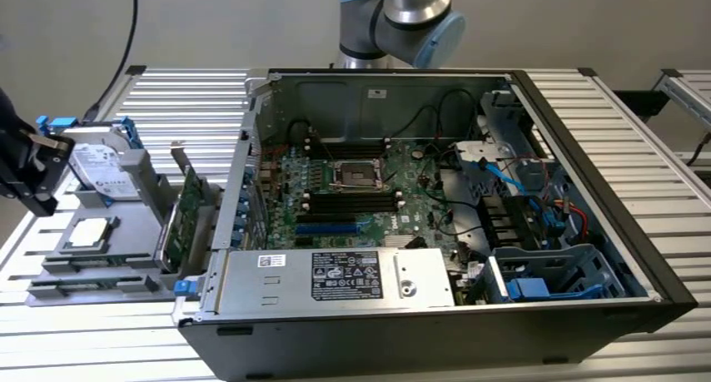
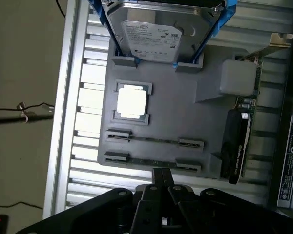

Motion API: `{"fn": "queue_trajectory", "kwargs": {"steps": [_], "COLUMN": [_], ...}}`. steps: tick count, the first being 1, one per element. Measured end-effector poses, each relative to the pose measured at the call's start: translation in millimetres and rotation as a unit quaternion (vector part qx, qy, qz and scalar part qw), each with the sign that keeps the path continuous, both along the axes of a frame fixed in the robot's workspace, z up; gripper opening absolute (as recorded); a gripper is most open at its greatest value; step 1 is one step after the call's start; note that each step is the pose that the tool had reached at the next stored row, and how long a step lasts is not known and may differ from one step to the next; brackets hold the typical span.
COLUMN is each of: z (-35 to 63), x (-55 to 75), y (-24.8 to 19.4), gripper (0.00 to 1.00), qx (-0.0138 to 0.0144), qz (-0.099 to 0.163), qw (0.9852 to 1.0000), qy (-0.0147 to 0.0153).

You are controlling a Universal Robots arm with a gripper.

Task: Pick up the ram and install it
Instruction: 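Pick up the ram and move it above insertion slot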

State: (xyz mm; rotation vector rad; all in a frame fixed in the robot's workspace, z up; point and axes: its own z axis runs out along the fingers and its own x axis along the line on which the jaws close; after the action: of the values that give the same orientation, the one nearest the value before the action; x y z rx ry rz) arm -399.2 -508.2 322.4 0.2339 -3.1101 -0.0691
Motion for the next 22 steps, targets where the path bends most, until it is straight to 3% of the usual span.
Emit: {"fn": "queue_trajectory", "kwargs": {"steps": [5,11,17,22], "z": [-6.0,-12.4,-17.4,-18.8], "x": [0.0,-0.1,-0.1,-0.1], "y": [-0.1,0.0,0.0,-0.1], "gripper": [0.11,0.11,0.11,0.11], "qx": [0.0009,0.0043,0.0066,0.0073], "qz": [0.045,0.100,0.154,0.199], "qw": [0.9990,0.9950,0.9881,0.9800], "qy": [-0.0011,-0.0023,-0.0028,-0.0026]}}
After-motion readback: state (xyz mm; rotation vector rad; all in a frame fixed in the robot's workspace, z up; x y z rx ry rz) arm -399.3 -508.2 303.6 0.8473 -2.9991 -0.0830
